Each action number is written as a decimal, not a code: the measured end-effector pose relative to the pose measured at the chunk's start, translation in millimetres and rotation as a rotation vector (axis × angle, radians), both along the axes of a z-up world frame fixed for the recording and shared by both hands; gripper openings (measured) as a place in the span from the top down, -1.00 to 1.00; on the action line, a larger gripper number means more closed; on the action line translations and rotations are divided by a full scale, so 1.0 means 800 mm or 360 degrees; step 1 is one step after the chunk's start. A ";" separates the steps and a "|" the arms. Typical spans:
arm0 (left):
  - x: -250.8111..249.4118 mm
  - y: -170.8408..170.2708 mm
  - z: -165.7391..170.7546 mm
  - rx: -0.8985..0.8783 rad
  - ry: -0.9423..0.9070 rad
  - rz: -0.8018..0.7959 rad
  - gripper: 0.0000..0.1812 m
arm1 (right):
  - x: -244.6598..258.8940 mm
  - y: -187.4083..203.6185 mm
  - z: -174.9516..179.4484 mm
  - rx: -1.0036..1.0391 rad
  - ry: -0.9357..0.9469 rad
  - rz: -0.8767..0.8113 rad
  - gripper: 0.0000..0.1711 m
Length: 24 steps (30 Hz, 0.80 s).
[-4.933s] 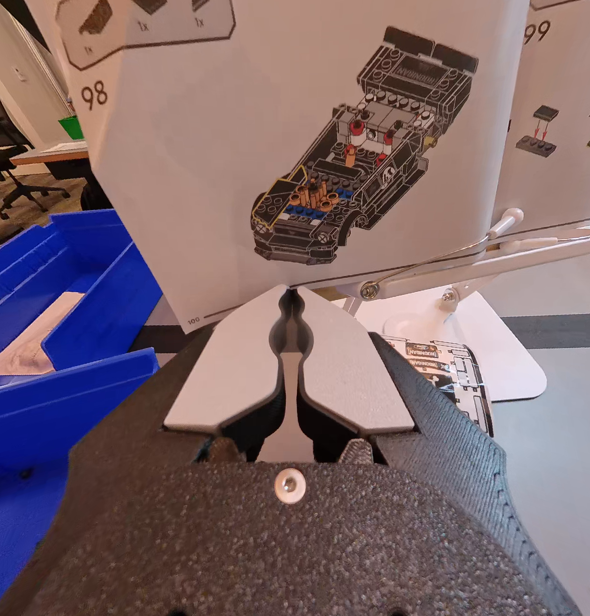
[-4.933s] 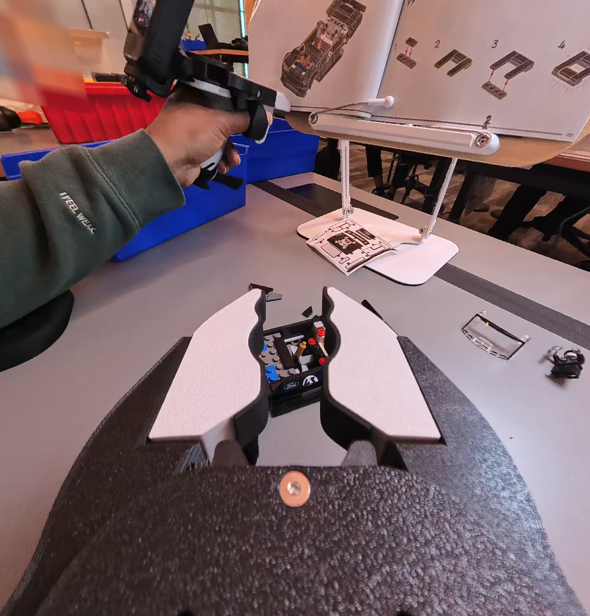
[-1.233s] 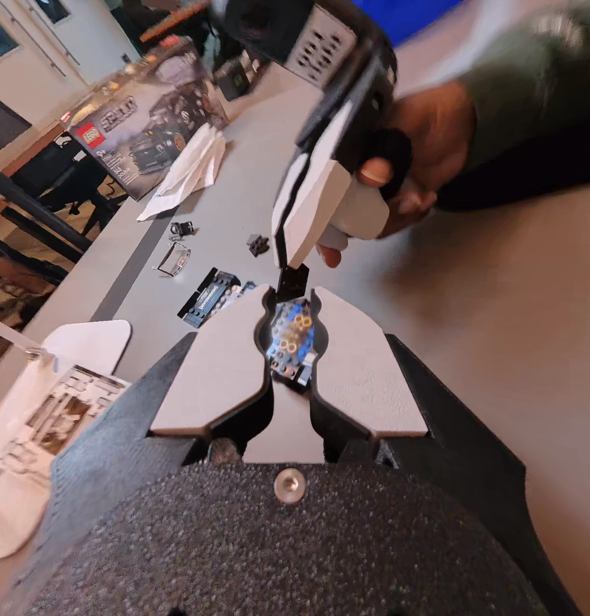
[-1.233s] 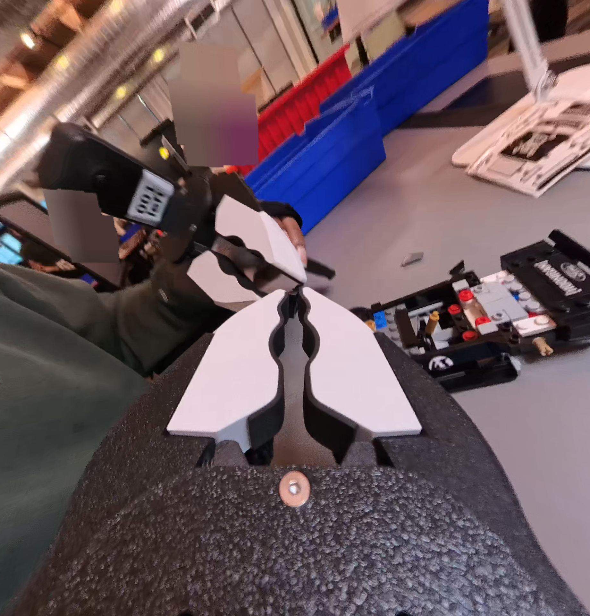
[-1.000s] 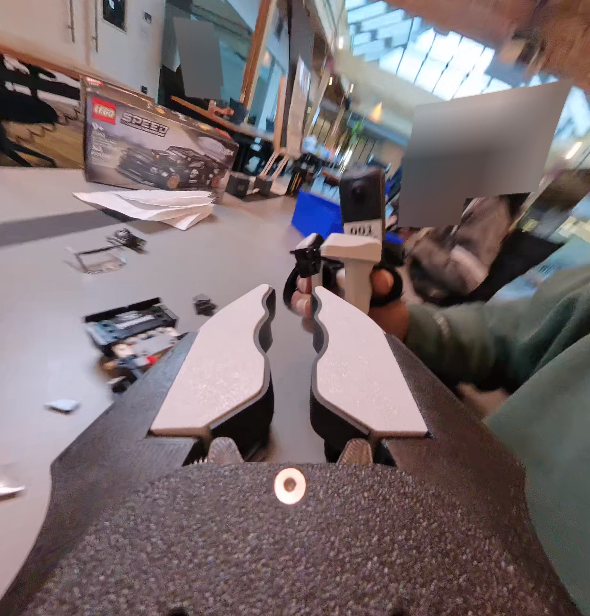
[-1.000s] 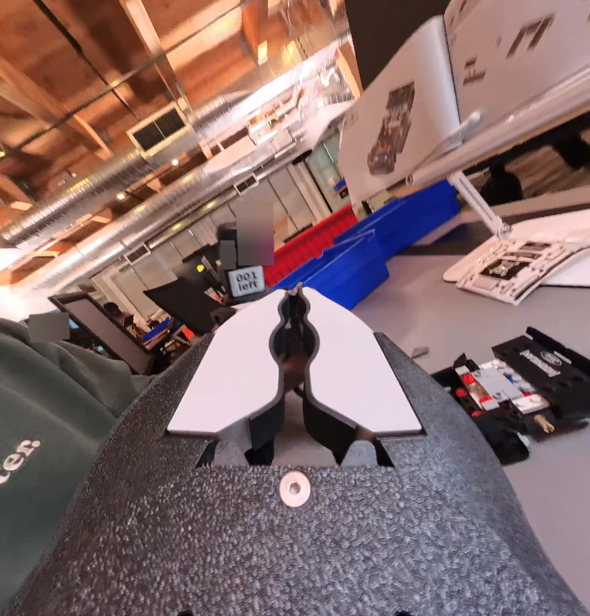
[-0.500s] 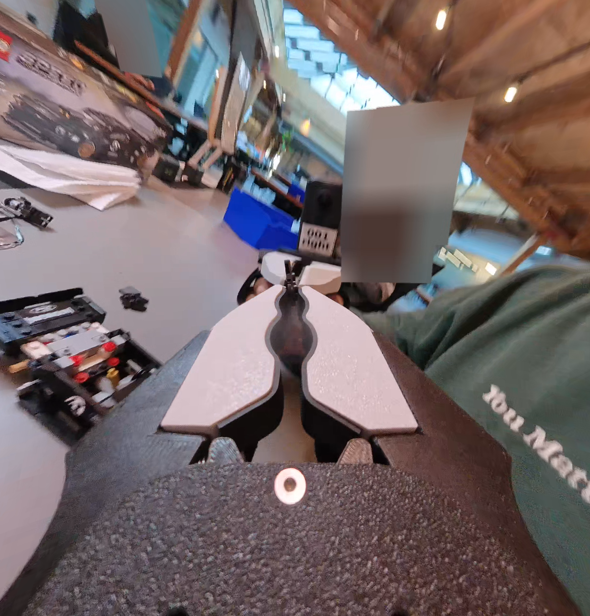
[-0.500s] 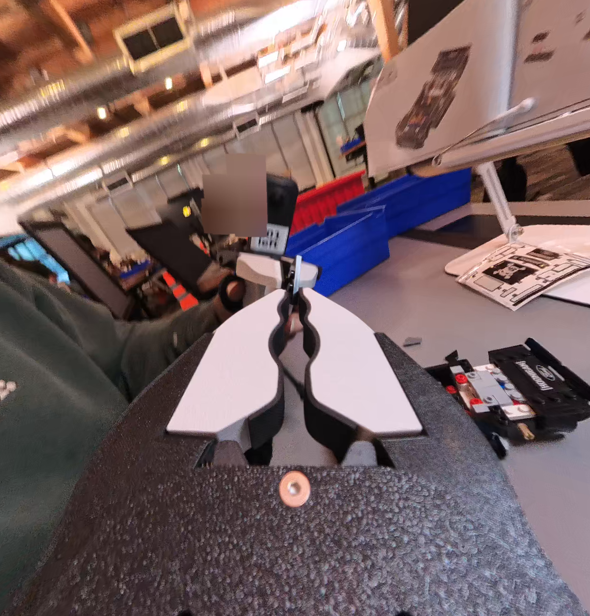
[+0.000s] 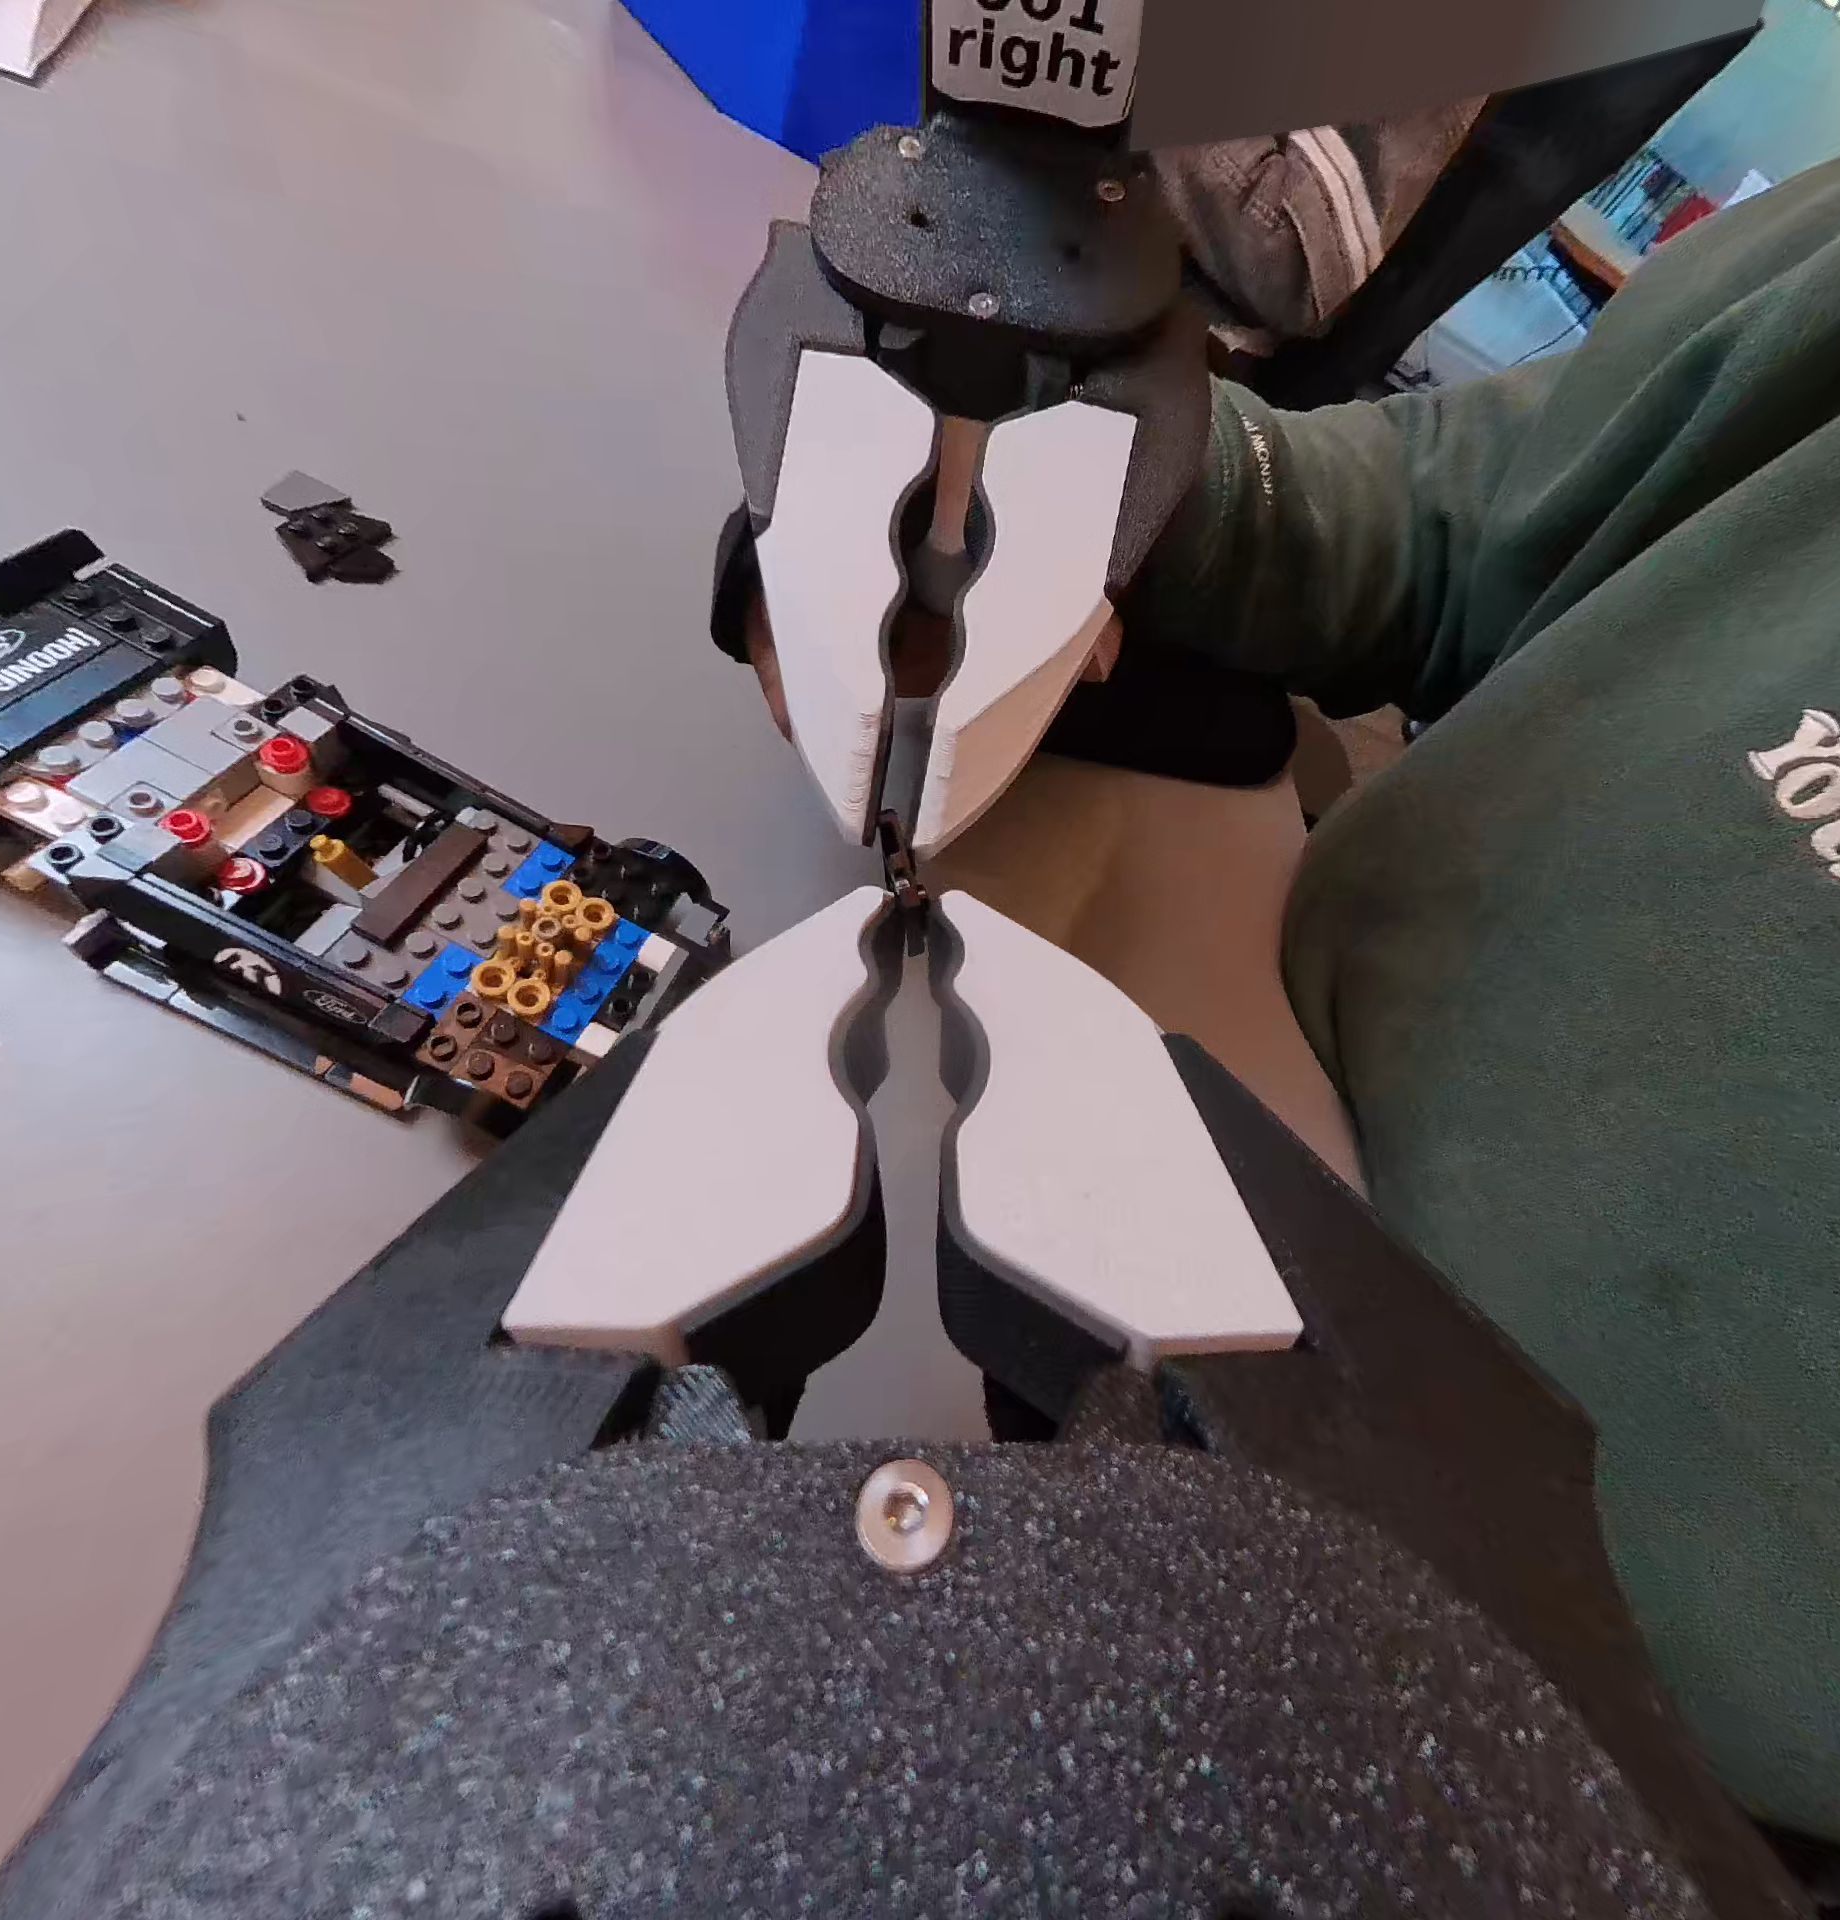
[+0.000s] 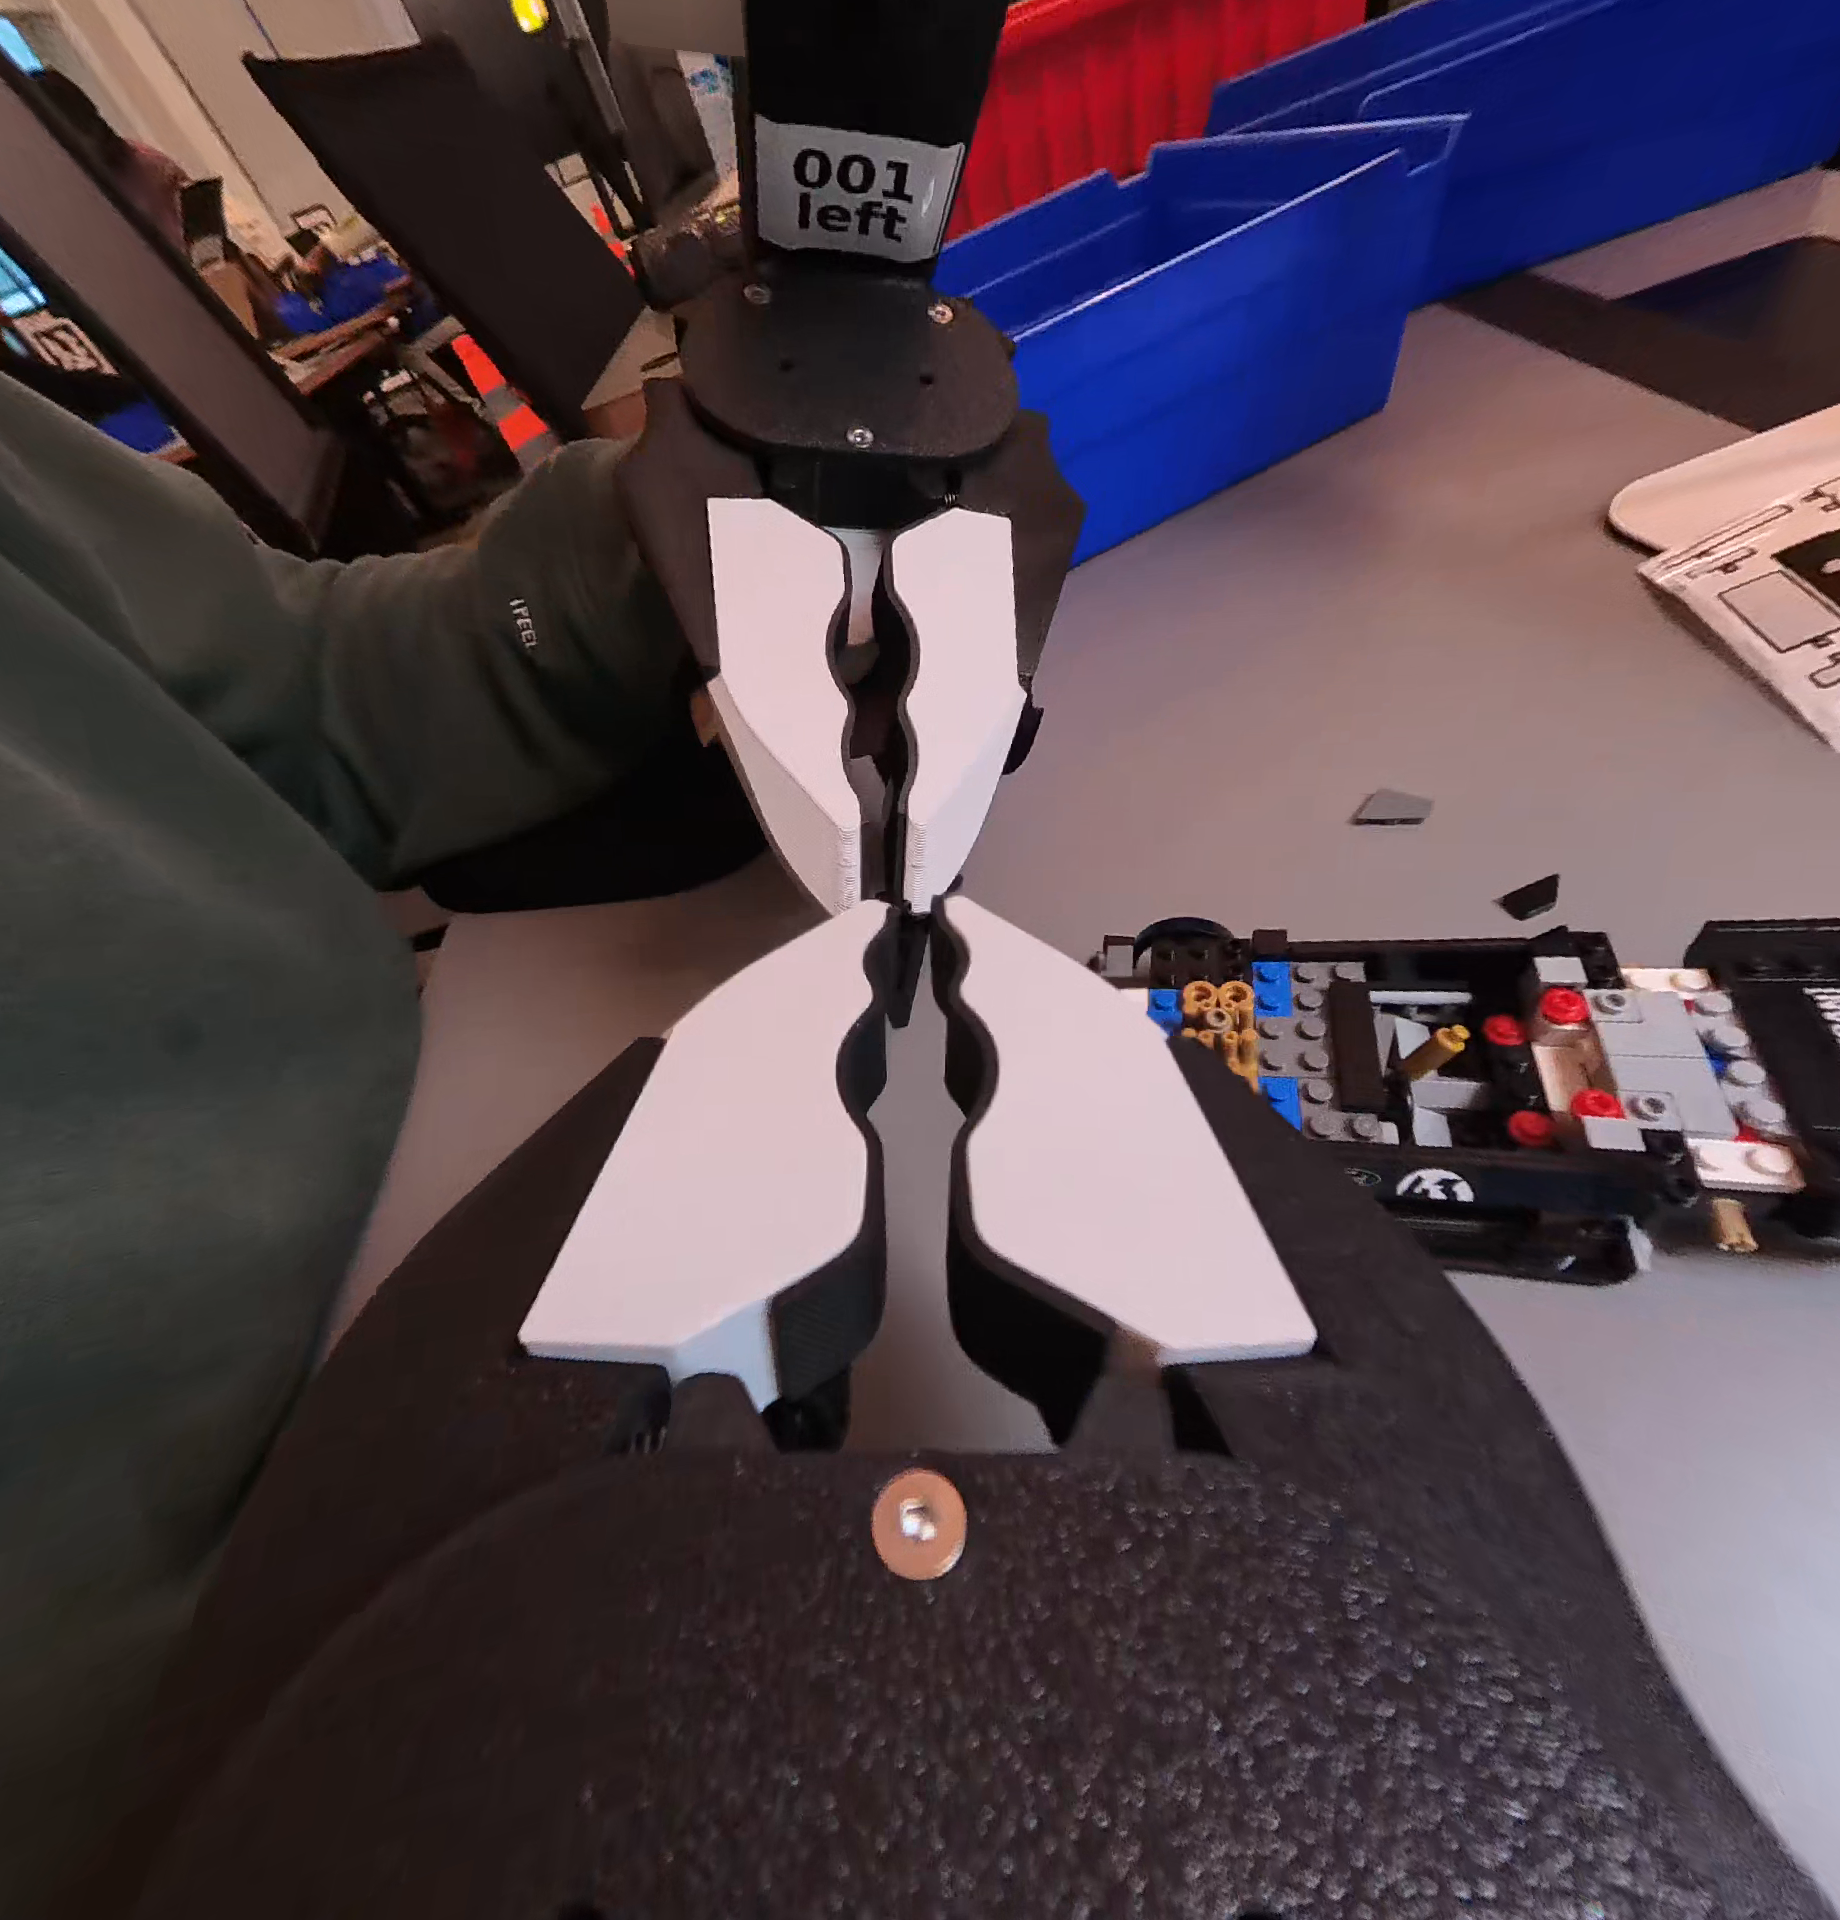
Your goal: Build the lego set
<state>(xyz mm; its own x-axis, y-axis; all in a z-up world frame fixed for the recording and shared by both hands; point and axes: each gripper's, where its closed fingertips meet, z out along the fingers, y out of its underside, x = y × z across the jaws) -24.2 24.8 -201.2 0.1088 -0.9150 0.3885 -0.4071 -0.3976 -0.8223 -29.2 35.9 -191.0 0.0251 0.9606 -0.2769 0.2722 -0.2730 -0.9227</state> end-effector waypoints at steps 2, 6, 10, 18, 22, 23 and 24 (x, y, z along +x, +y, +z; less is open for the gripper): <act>0.000 0.003 0.006 0.0009 -0.0045 0.0022 0.95 | 0.000 0.002 0.007 -0.0055 0.0056 -0.0022 0.95; -0.002 0.030 0.022 0.0182 -0.0130 0.0225 0.83 | 0.005 0.026 0.025 -0.0302 0.0274 -0.0197 0.96; 0.001 0.035 0.031 0.0641 -0.0049 0.0262 0.64 | 0.011 0.044 0.028 -0.0753 0.0454 -0.0280 0.96; 0.007 0.041 0.020 0.1084 0.0095 0.0275 0.66 | 0.006 0.040 0.015 -0.1166 0.0498 -0.0229 0.96; 0.009 0.046 0.013 0.1067 0.0141 0.0317 0.69 | 0.006 0.046 0.012 -0.1194 0.0519 -0.0293 0.96; 0.010 0.048 0.013 0.1053 0.0146 0.0337 0.69 | 0.006 0.048 0.012 -0.1203 0.0530 -0.0307 0.96; 0.011 0.050 0.013 0.1051 0.0153 0.0363 0.70 | 0.007 0.049 0.011 -0.1213 0.0541 -0.0322 0.96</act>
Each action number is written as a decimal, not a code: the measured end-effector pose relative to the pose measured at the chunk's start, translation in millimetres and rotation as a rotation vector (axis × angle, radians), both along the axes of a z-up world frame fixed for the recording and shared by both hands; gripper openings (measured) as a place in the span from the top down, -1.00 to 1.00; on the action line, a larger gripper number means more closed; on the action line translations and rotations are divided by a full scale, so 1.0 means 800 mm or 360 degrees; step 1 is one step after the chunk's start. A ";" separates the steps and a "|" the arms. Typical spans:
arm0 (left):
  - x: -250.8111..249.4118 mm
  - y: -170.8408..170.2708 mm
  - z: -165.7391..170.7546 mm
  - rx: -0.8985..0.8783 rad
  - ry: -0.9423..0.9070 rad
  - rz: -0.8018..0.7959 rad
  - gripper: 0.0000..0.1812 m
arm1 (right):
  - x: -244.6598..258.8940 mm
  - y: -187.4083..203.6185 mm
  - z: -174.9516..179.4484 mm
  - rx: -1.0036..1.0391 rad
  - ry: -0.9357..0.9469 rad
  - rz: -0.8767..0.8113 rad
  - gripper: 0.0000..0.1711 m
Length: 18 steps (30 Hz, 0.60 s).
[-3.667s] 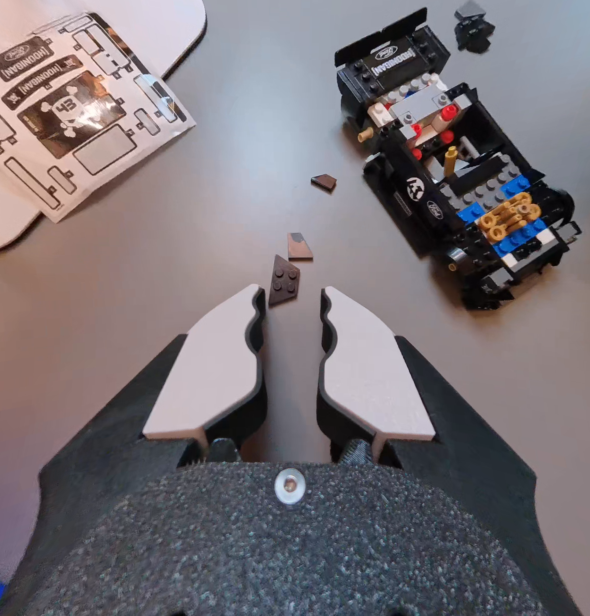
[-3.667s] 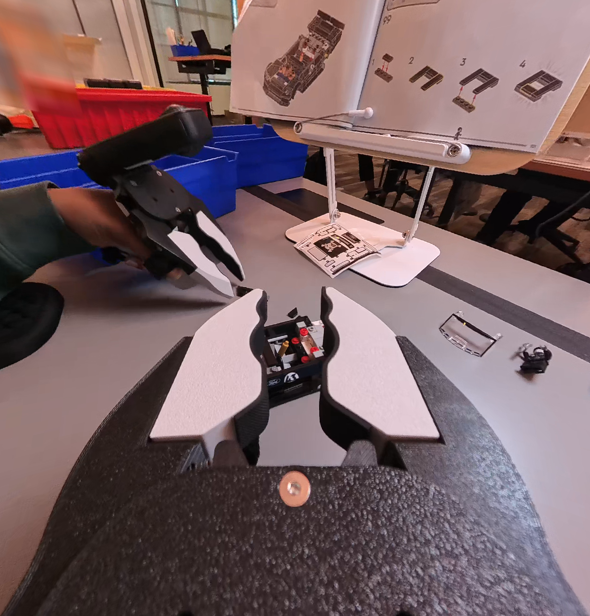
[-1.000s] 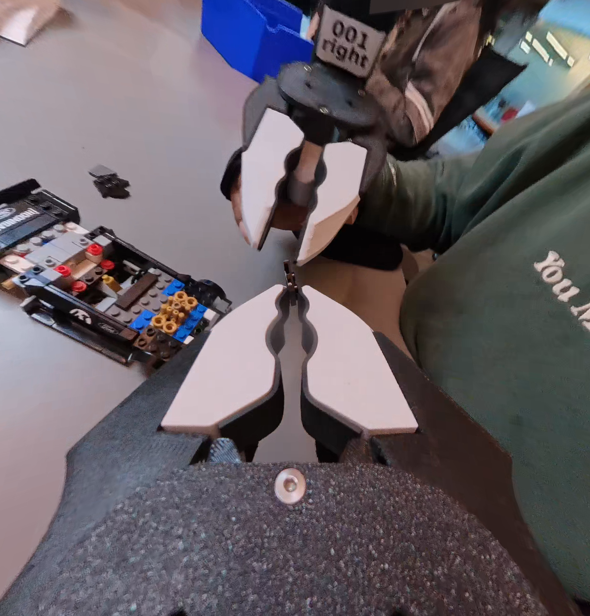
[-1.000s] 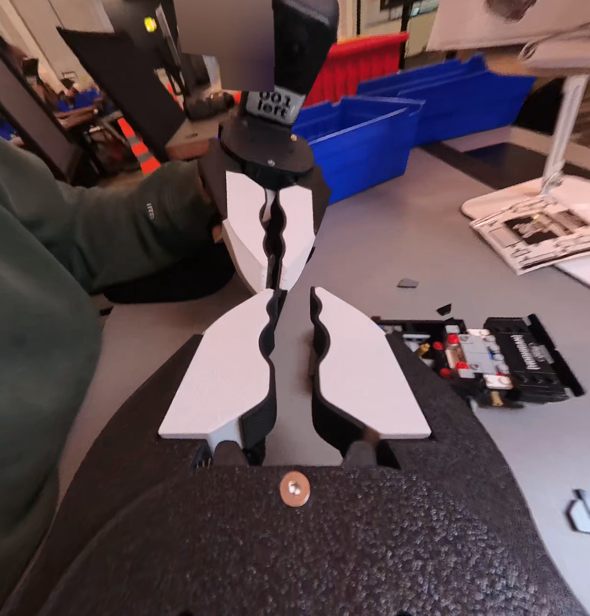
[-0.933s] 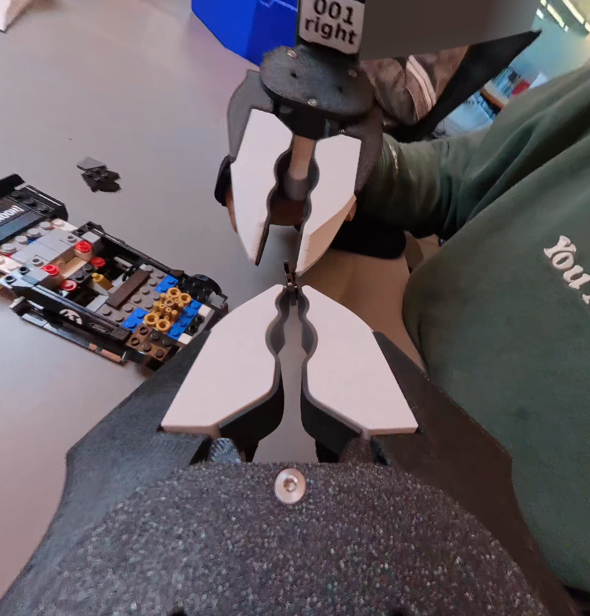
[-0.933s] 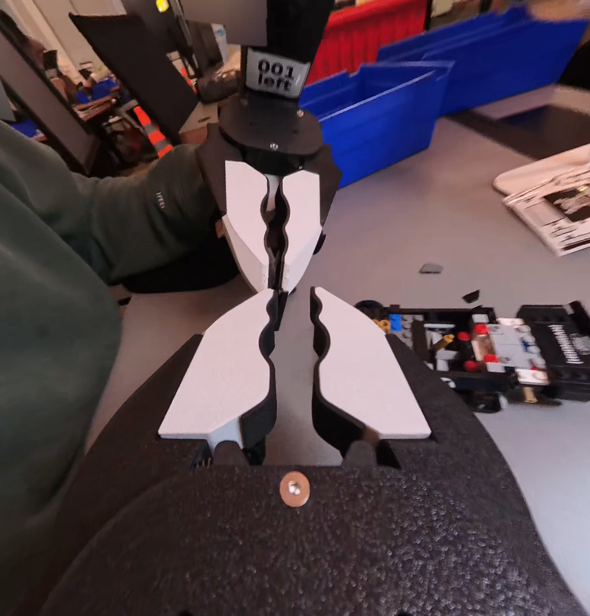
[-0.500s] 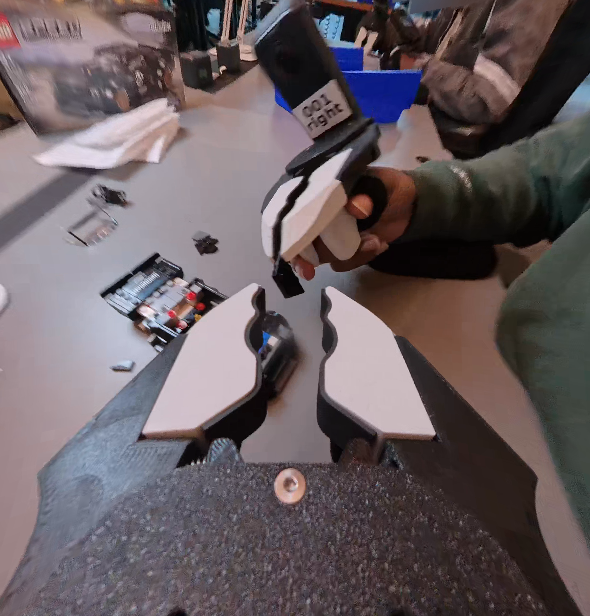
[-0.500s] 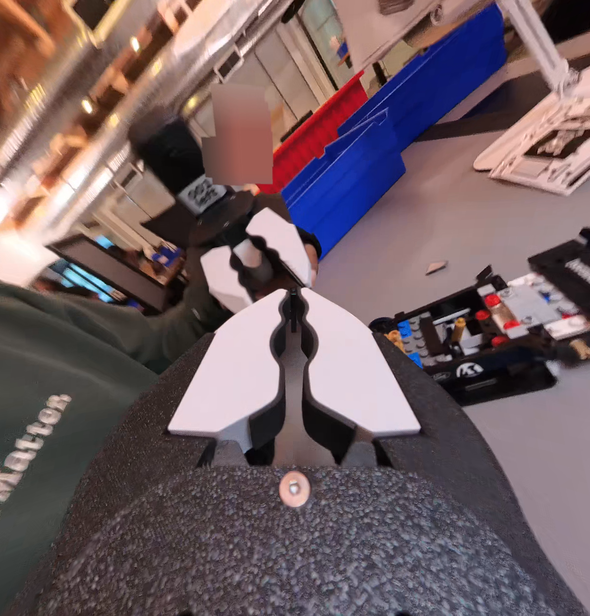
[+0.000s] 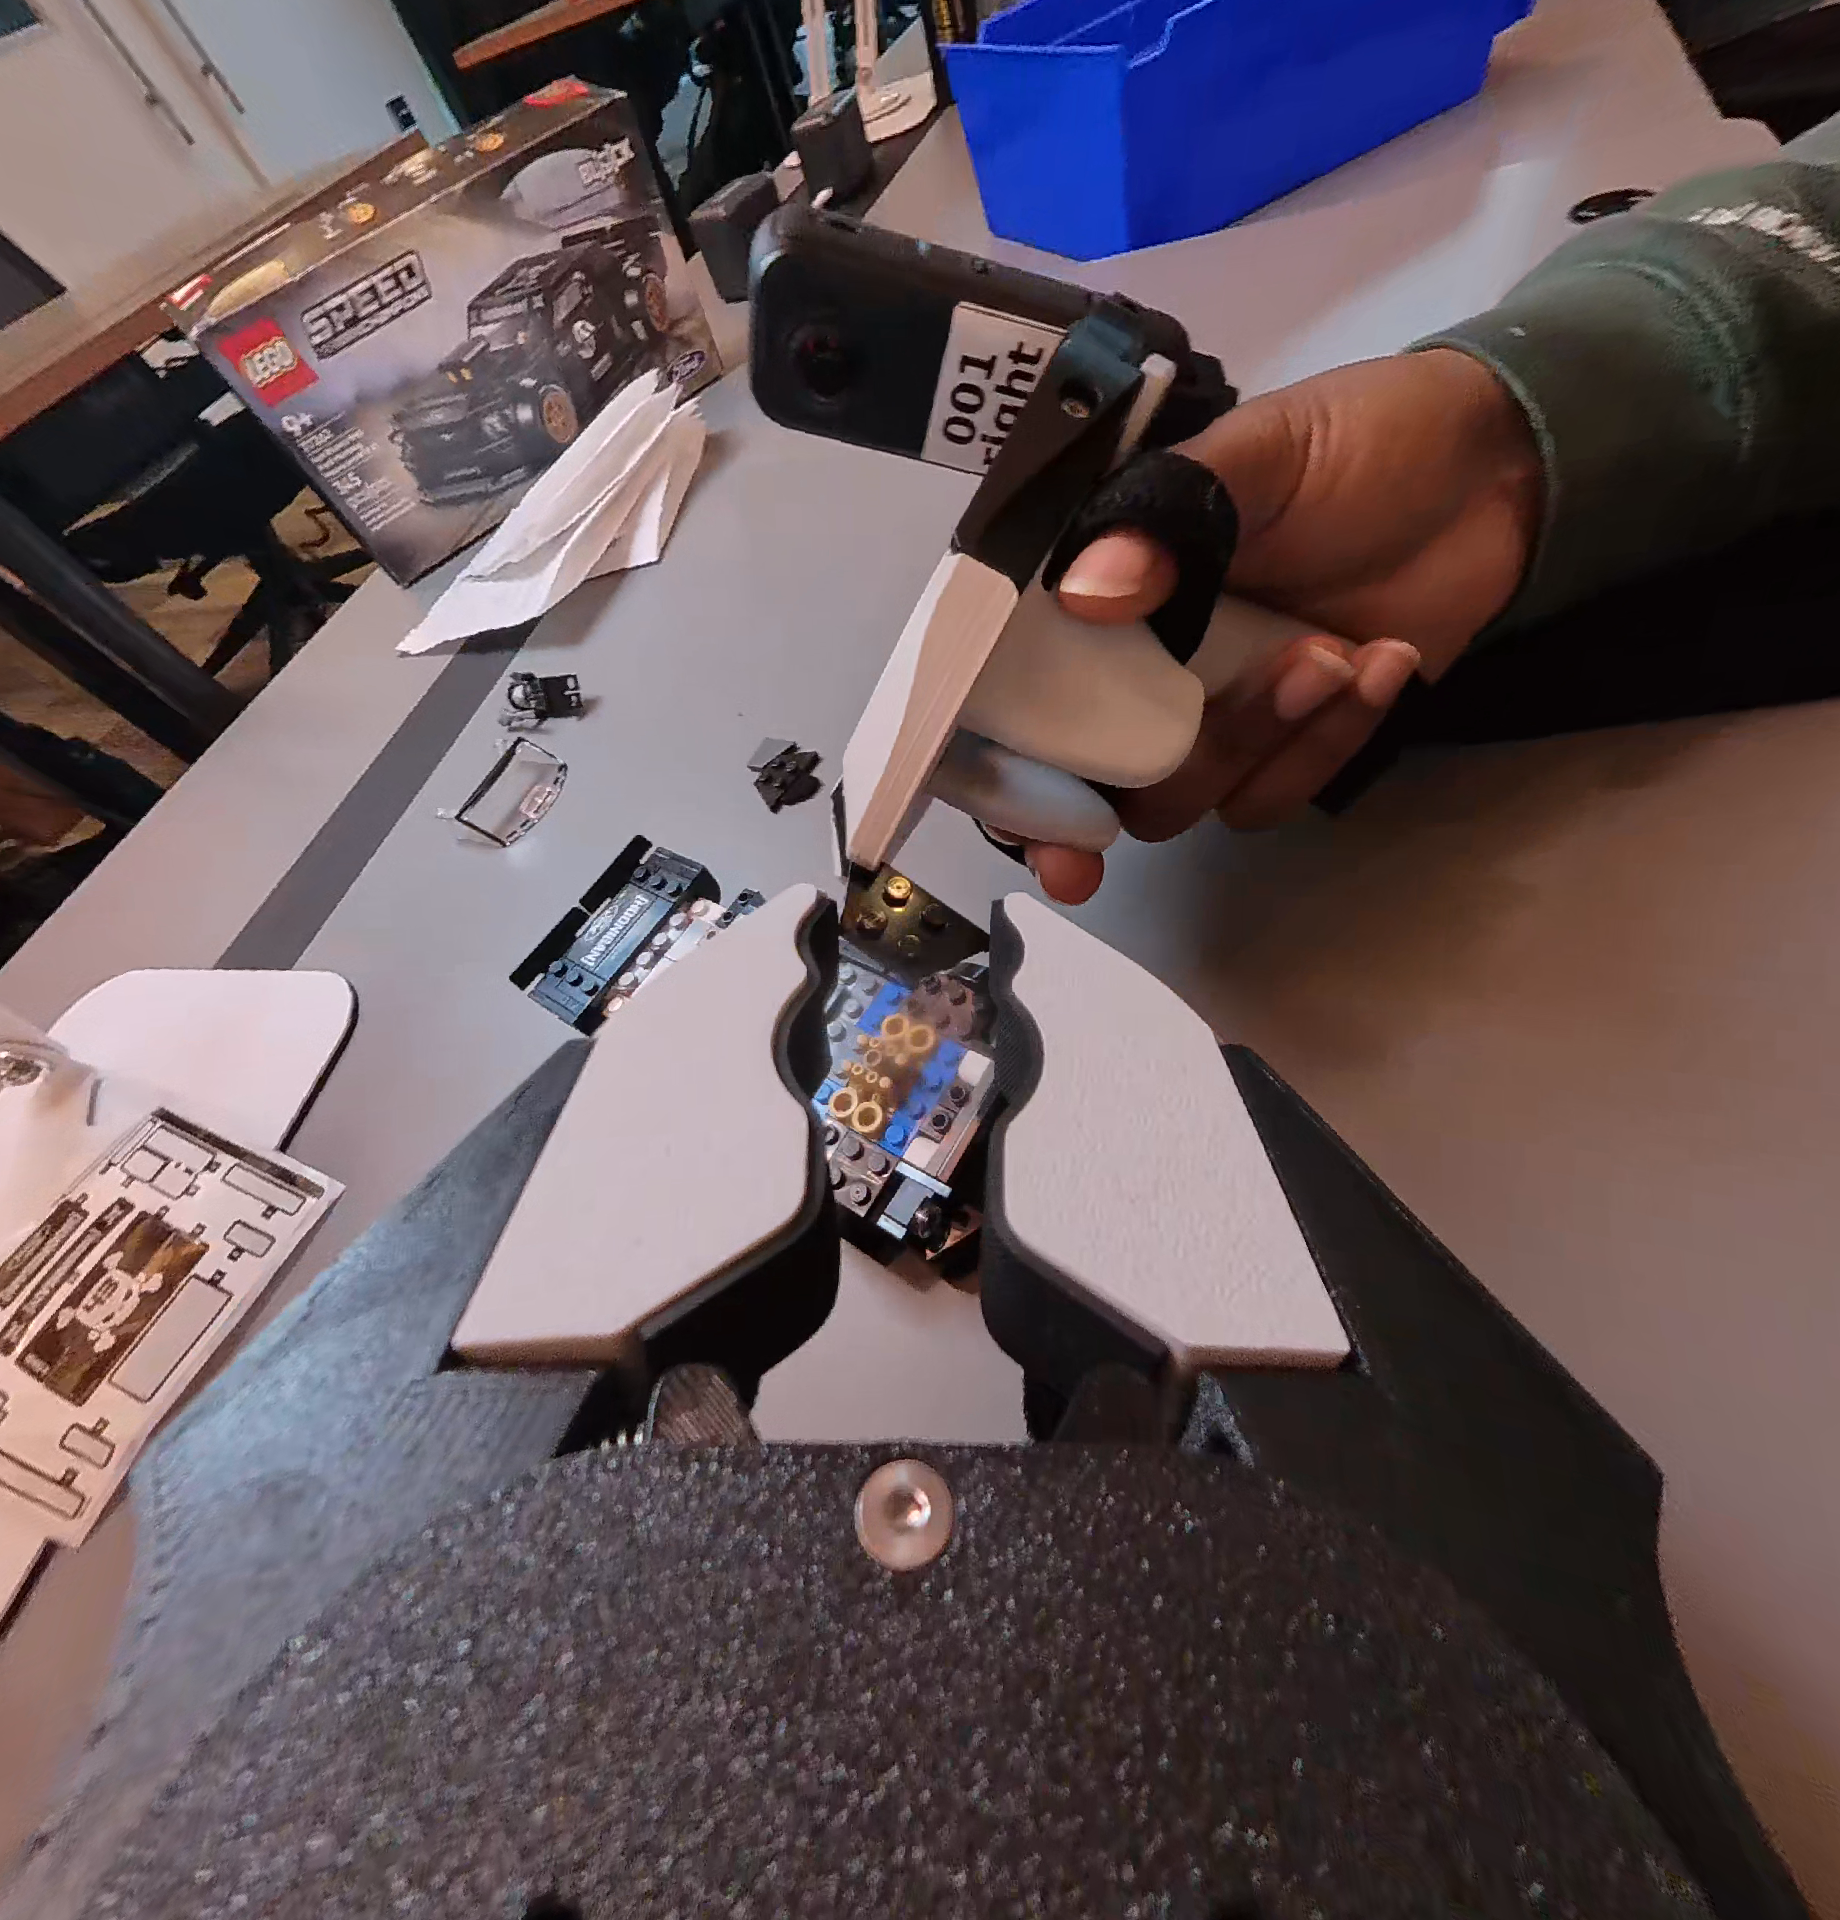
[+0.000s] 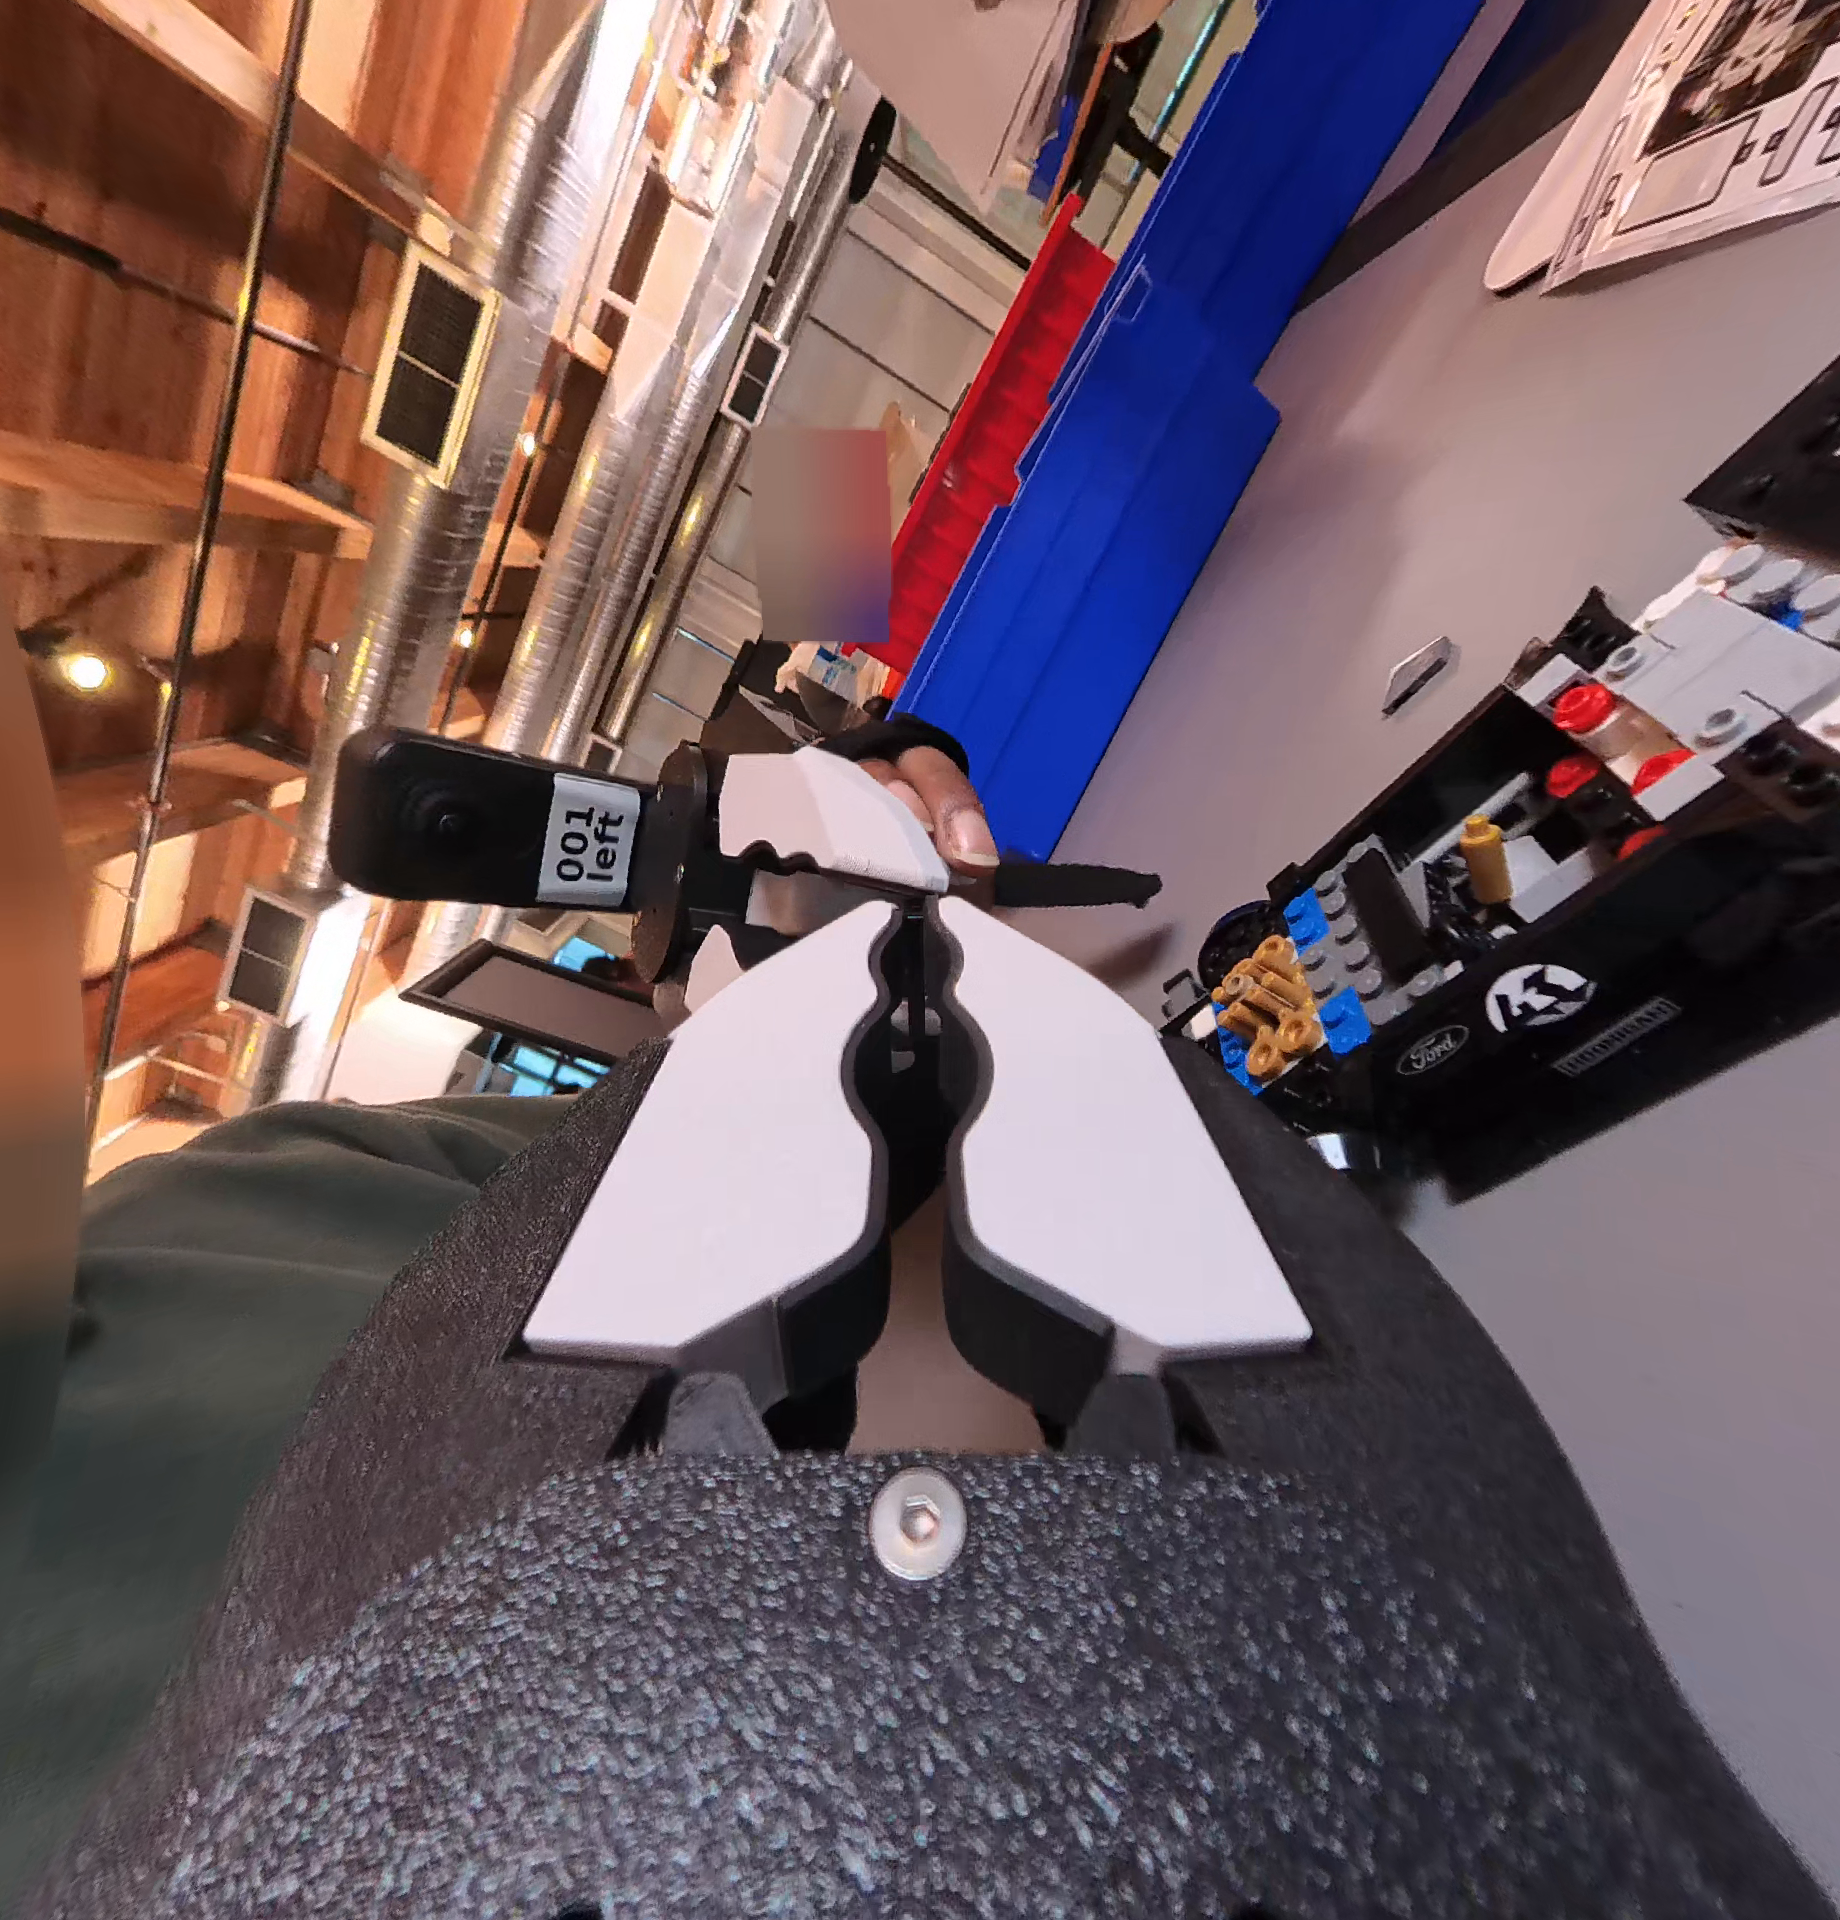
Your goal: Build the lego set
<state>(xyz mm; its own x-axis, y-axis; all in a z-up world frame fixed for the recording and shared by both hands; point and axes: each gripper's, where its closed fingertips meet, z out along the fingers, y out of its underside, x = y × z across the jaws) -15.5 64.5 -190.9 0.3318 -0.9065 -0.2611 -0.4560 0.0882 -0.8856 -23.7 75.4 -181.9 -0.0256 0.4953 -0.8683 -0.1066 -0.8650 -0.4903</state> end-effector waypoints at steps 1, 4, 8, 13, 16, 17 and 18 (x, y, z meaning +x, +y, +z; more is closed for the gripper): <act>0.000 0.002 0.000 0.0013 0.0004 0.0026 0.71 | 0.000 0.001 0.000 -0.0012 0.0006 -0.0011 0.96; 0.000 0.005 0.000 0.0080 0.0028 0.0062 0.75 | 0.000 0.001 -0.002 -0.0042 0.0014 -0.0006 0.96; -0.002 0.006 0.000 0.0072 0.0013 0.0070 0.78 | -0.002 0.000 -0.004 -0.0059 0.0017 0.0013 0.96; -0.002 0.005 0.001 0.0091 0.0007 0.0069 0.78 | -0.002 0.000 -0.003 -0.0067 0.0027 0.0018 0.96; -0.002 0.003 0.003 0.0105 -0.0012 0.0045 0.76 | -0.002 -0.001 -0.002 -0.0089 0.0044 0.0026 0.96; -0.002 0.003 0.003 0.0112 -0.0012 0.0041 0.74 | -0.002 -0.001 -0.002 -0.0098 0.0052 0.0029 0.96; -0.002 0.002 0.003 0.0115 -0.0011 0.0035 0.73 | -0.002 -0.001 -0.002 -0.0109 0.0062 0.0032 0.96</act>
